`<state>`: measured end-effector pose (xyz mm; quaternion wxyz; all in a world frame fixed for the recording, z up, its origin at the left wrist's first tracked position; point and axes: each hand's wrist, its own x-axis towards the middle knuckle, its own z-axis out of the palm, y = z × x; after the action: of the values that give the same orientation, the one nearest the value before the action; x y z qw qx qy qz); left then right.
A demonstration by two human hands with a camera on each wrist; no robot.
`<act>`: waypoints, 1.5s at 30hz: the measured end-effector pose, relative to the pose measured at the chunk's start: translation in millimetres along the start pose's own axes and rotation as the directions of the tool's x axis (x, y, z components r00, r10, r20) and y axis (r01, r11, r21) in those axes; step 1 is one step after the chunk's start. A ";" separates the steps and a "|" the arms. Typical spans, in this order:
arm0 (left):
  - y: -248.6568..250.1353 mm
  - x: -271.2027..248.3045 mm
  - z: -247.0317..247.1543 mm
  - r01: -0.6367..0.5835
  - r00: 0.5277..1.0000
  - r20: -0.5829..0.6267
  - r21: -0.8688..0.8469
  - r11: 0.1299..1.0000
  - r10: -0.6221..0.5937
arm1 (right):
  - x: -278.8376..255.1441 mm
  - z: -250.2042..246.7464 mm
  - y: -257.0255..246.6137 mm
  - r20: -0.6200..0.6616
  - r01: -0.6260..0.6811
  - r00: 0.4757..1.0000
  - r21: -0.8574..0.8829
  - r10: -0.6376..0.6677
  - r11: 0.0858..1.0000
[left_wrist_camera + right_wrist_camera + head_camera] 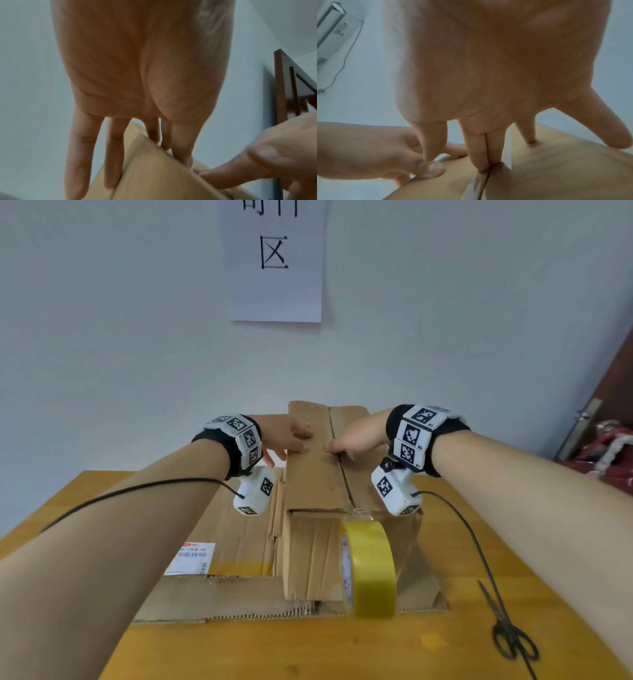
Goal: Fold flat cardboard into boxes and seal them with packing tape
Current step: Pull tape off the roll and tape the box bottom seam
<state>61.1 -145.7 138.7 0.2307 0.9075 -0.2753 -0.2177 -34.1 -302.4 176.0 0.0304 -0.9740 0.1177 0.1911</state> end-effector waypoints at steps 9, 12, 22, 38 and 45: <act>16.3 -30.3 20.6 0.031 0.997 -0.073 0.139 0.990 -0.021 | -52.9 33.4 -3.1 -0.007 0.118 0.993 -0.114 -0.120 0.986; 22.8 -38.9 27.5 0.009 0.997 -0.076 0.217 0.976 0.007 | -66.5 42.4 -4.6 -0.023 0.112 0.993 -0.114 -0.115 0.987; 44.5 -79.0 53.7 -0.165 0.986 0.032 0.338 0.926 0.164 | -77.5 65.6 17.8 -0.101 0.176 0.982 0.179 -0.160 0.968; 42.3 -95.5 75.8 -0.198 0.976 -0.023 0.304 0.932 0.215 | -70.8 90.3 44.4 -0.229 0.348 0.926 0.203 -0.301 0.915; 38.8 -94.4 77.9 -0.198 0.971 -0.064 0.321 0.926 0.230 | -63.9 93.8 47.8 -0.300 0.443 0.885 0.309 -0.356 0.841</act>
<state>-66.2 -141.2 122.7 0.1203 0.9068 -0.3917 -0.0992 -137.4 -325.1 112.7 0.2384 -0.9689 -0.0527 0.0403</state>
